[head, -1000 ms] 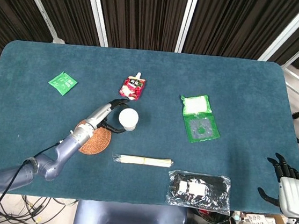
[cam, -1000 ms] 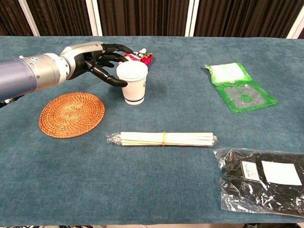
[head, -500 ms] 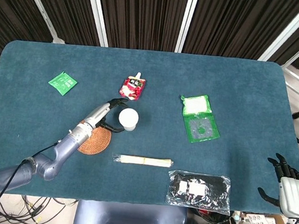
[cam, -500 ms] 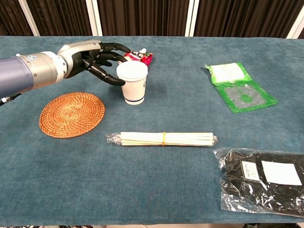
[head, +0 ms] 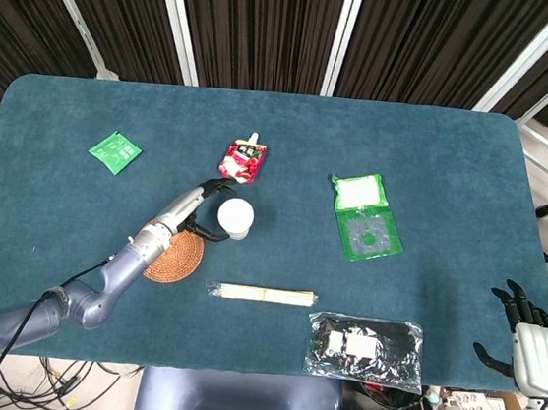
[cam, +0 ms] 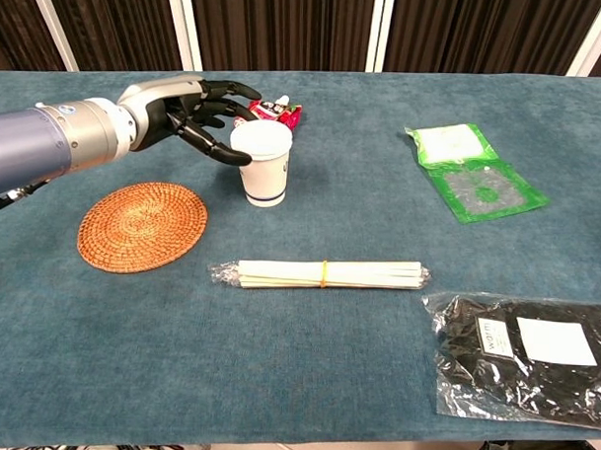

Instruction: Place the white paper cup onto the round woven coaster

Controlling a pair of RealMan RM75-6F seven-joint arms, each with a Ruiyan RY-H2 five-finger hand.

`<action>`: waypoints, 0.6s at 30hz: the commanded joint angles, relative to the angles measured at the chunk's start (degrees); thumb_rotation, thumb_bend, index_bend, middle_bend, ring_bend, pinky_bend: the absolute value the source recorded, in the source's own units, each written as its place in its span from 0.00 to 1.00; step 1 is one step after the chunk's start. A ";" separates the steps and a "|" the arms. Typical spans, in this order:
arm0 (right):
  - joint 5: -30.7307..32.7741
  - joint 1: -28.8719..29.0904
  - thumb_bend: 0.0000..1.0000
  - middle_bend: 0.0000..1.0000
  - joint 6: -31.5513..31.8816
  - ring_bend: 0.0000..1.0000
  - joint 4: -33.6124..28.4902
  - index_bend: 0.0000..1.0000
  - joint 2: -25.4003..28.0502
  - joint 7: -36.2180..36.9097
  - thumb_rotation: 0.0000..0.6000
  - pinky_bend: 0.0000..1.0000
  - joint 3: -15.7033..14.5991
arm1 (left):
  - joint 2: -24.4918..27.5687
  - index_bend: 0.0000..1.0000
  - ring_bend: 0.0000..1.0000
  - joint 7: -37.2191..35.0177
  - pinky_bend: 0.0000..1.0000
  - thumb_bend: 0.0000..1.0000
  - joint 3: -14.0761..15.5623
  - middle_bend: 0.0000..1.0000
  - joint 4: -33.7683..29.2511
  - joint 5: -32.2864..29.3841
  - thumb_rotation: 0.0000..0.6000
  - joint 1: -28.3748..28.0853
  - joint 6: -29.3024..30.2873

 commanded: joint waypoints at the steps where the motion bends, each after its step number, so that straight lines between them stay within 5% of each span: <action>1: 0.02 -0.04 0.10 0.05 0.18 0.19 0.02 0.18 0.02 -0.01 1.00 0.19 0.09 | -0.33 0.15 0.00 -0.14 0.00 0.18 0.16 0.21 0.24 0.10 1.00 -0.10 -0.17; 18: 0.20 -0.09 0.10 0.05 0.15 0.19 -0.04 0.18 0.06 0.30 1.00 0.19 0.14 | -3.82 0.19 0.00 -0.34 0.00 0.34 0.23 0.29 5.25 0.50 1.00 -1.26 -0.15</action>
